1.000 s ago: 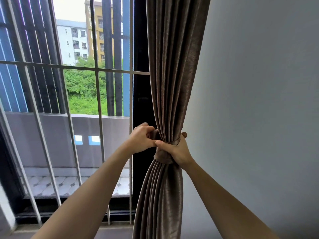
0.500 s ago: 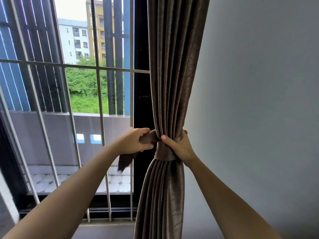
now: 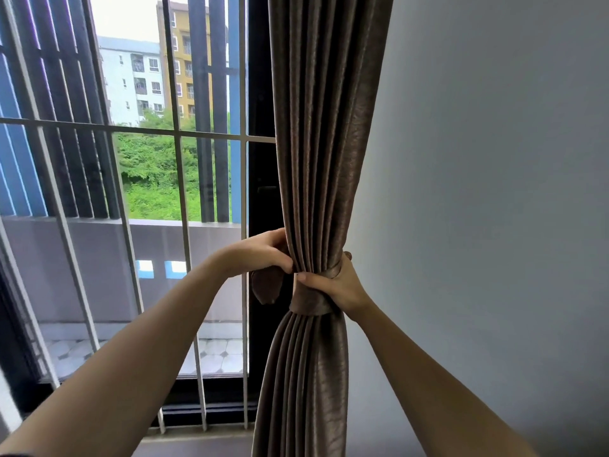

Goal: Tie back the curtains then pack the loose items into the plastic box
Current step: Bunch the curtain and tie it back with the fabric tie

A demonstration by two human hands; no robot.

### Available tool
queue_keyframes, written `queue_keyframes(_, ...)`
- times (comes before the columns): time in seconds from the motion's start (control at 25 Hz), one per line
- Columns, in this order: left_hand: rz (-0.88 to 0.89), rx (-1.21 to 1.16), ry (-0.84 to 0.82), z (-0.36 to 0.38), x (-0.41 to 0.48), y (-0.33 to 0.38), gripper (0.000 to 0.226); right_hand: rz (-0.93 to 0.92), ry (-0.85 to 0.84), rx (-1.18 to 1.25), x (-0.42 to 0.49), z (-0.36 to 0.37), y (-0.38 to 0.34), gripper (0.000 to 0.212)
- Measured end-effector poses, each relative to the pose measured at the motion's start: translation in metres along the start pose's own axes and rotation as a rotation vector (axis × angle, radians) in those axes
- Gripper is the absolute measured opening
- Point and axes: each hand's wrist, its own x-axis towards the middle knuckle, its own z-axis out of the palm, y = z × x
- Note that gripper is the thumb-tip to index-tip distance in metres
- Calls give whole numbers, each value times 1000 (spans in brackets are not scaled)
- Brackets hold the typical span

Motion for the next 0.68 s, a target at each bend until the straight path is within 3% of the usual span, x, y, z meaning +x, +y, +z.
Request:
queue_keyframes(0.08,-15,-84,-43,-1,5,1,40,-14,-5,-8,0,0,-2,79)
queue_keyframes(0.16,-38,-71,-26,-4,7,3,23,-18,-22,-19,1,0,-3,80)
queue_keyframes(0.24,-63,83,39,-9,10,3,12,-34,-42,-30,3,0,-7,81)
queue_keyframes(0.4,123,576,254,-17,21,-6,18,-34,-56,-39,7,-1,-8,79)
queue_keyframes(0.52,179,642,357,-13,30,-12,10,-37,-40,-40,9,0,-6,72)
queue_keyframes(0.68,111,653,295,3,33,-30,20,-35,-28,-14,6,2,1,62)
